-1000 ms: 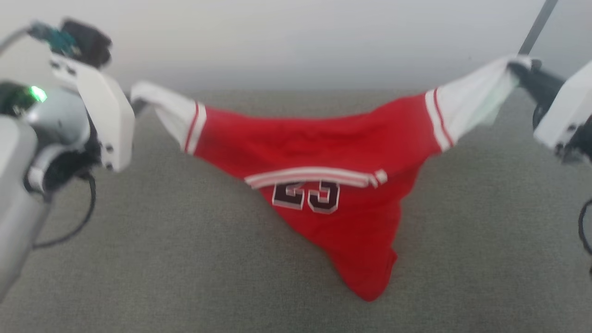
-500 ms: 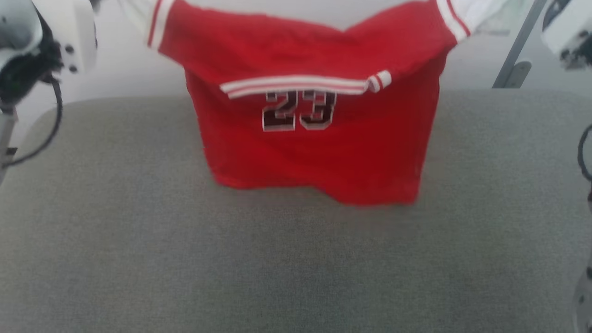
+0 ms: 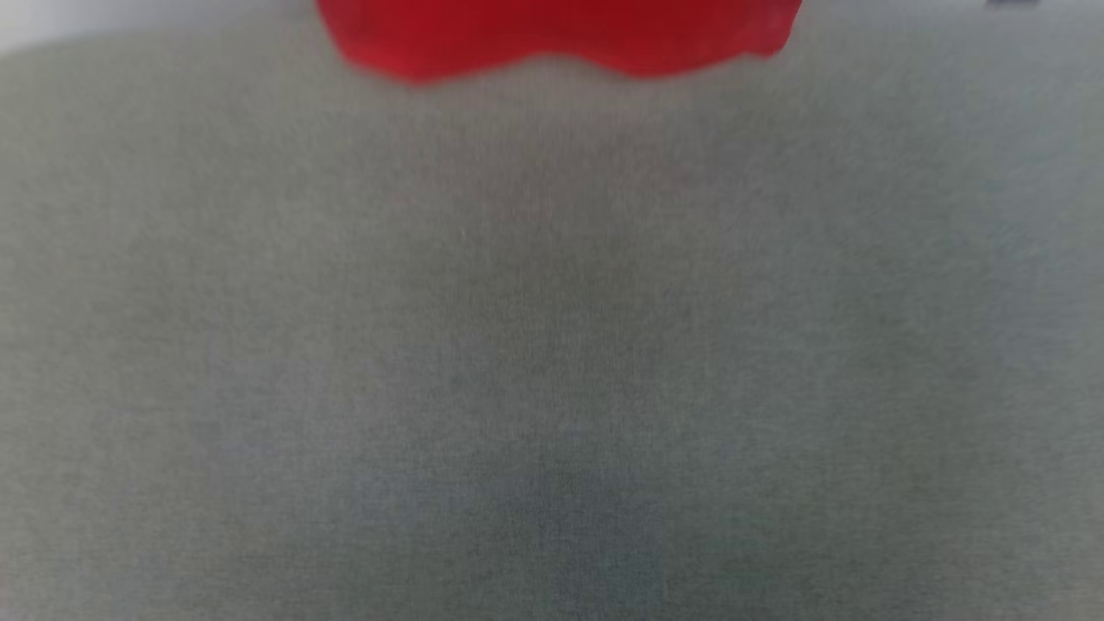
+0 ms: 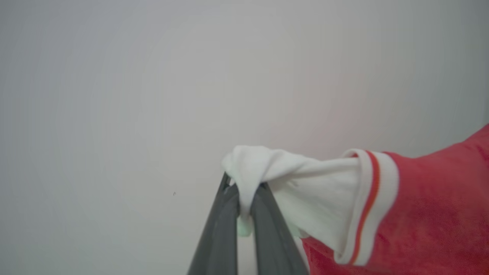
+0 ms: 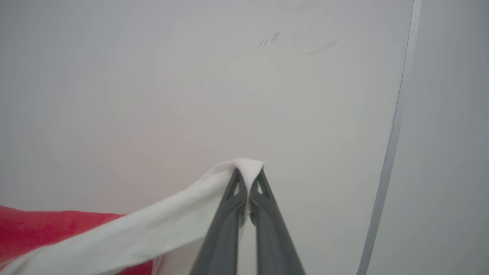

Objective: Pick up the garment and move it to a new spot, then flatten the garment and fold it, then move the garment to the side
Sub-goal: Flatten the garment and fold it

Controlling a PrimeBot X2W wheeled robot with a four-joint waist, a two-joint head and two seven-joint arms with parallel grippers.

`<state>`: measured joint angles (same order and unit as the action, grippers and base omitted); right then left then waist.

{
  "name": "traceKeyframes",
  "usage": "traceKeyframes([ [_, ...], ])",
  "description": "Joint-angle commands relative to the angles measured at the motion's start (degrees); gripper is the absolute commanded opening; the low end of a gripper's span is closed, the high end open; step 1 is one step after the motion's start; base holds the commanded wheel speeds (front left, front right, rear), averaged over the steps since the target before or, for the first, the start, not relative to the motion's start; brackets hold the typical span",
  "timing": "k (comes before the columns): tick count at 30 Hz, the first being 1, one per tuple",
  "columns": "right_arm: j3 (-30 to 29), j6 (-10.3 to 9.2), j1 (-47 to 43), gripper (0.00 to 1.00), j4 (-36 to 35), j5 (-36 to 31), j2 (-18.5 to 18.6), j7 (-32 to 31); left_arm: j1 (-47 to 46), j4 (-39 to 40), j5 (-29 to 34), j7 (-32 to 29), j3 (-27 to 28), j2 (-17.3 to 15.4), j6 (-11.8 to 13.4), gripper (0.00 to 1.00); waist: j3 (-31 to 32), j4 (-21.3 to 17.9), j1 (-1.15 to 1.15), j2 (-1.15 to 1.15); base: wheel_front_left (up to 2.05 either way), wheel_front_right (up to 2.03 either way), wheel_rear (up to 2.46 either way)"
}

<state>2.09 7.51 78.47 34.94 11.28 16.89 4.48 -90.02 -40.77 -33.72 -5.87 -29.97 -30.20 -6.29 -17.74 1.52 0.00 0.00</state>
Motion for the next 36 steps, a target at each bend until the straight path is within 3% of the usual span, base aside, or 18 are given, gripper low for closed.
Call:
traceKeyframes([
  [1, 0.15, -0.04, 1.21, 0.0, 1.84, -1.86, 0.22, 2.34, -1.62, -1.1, 1.69, 2.96, -0.05, 0.45, 0.5, 0.0, -5.58, 0.61, 0.0, 0.0, 0.0, 0.0, 0.0],
  [5, -0.51, -0.04, 5.46, 0.0, 7.16, -7.87, 0.22, 9.29, -5.28, -5.78, 4.17, 12.46, -0.33, 2.42, 1.2, 0.0, -8.72, 1.48, 0.0, 0.0, 0.0, 0.0, 0.0],
  [10, 1.31, -0.04, 4.81, 0.0, 12.26, -10.76, 0.21, 10.69, -3.38, -11.77, 4.8, 18.39, -2.25, 4.59, 0.03, 0.0, -10.02, 2.88, 0.0, 0.0, 0.0, 0.0, 0.0],
  [14, 4.91, -0.04, 0.77, 0.0, 15.94, -7.18, -0.26, 10.76, 0.9, -16.74, 2.91, 18.64, -3.45, 6.52, -0.7, 0.0, -8.91, 3.99, 0.0, 0.0, 0.0, 0.0, 0.0],
  [19, 10.46, -0.06, -7.01, 0.0, 17.71, 4.04, -0.41, 8.44, 9.5, -18.36, -1.87, 13.27, -6.92, 8.64, -1.17, 0.0, -5.34, 4.77, 0.0, 0.0, 0.0, 0.0, 0.0],
  [26, 20.03, -0.07, -22.19, 0.0, 8.81, 19.82, 5.43, -2.37, 24.44, -8.22, -13.79, 0.67, -13.29, 3.63, -1.18, 0.0, 0.08, 4.73, 0.0, 0.0, 0.0, 0.0, 0.0],
  [33, 23.47, -0.07, -35.13, 0.0, -1.89, 28.68, 12.93, -12.43, 35.87, 1.72, -19.93, -6.66, -14.95, -2.66, -1.1, 0.0, 3.99, 4.64, 0.0, 0.0, 0.0, 0.0, 0.0],
  [36, 24.07, -0.07, -41.49, 0.0, -7.35, 31.77, 15.84, -16.99, 41.84, 8.0, -22.17, -9.48, -15.06, -5.81, 0.81, 0.0, 5.58, 4.43, 0.0, 0.0, 0.0, 0.0, 0.0],
])
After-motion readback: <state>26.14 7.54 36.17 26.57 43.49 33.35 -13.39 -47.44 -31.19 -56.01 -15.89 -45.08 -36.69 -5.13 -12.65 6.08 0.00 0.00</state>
